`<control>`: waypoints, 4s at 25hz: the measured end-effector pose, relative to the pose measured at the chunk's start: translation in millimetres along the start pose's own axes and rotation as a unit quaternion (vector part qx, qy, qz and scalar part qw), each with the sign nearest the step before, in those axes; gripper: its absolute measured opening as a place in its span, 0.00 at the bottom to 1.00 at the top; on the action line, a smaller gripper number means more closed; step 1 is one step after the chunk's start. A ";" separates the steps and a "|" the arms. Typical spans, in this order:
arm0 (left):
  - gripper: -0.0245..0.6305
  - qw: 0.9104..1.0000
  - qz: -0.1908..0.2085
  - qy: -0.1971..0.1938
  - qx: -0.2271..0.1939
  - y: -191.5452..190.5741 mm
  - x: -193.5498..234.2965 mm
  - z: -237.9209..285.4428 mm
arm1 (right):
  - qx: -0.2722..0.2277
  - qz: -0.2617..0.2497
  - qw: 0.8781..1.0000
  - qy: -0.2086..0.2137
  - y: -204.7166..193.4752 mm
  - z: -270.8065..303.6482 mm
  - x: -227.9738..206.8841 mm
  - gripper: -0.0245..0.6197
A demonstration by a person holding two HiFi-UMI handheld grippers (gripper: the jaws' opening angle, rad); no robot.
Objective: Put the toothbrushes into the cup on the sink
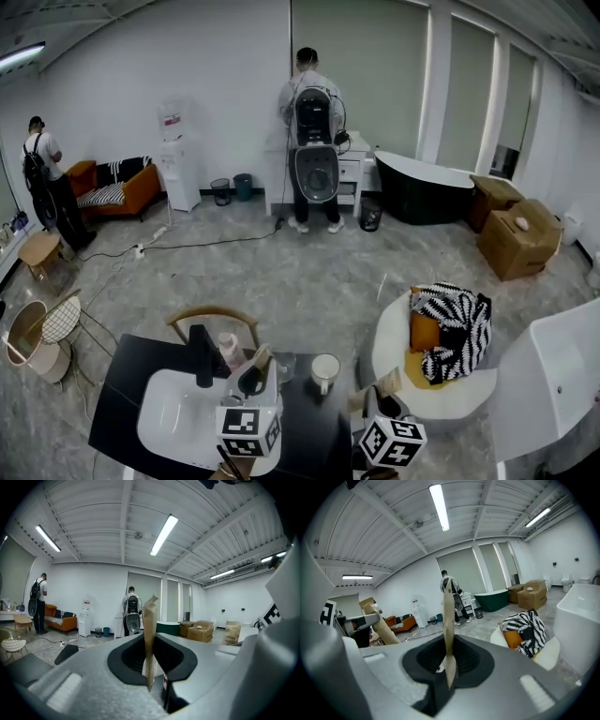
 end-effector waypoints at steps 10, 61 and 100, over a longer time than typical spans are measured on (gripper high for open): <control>0.10 1.000 -0.012 -0.004 -0.017 -0.3 3.5 25.6 | 0.013 -0.001 1.000 -0.012 -6.6 9.2 -10.6 0.11; 0.24 0.998 0.009 -0.016 0.067 -63.8 10.9 62.4 | 0.040 0.002 0.999 -0.034 -26.5 7.1 -24.9 0.11; 0.05 0.997 -0.020 0.029 0.066 -52.0 -6.4 -64.5 | -0.012 -0.043 0.998 0.033 4.8 -47.9 24.3 0.11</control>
Point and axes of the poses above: the fingertips, and each gripper's own axes: z forward along the fingers, x to its left, y out of its top, the point moved 8 cm from there along -z, backward along the fingers, and after that the axes turned 4 degrees about -z, right-handed, at the moved point
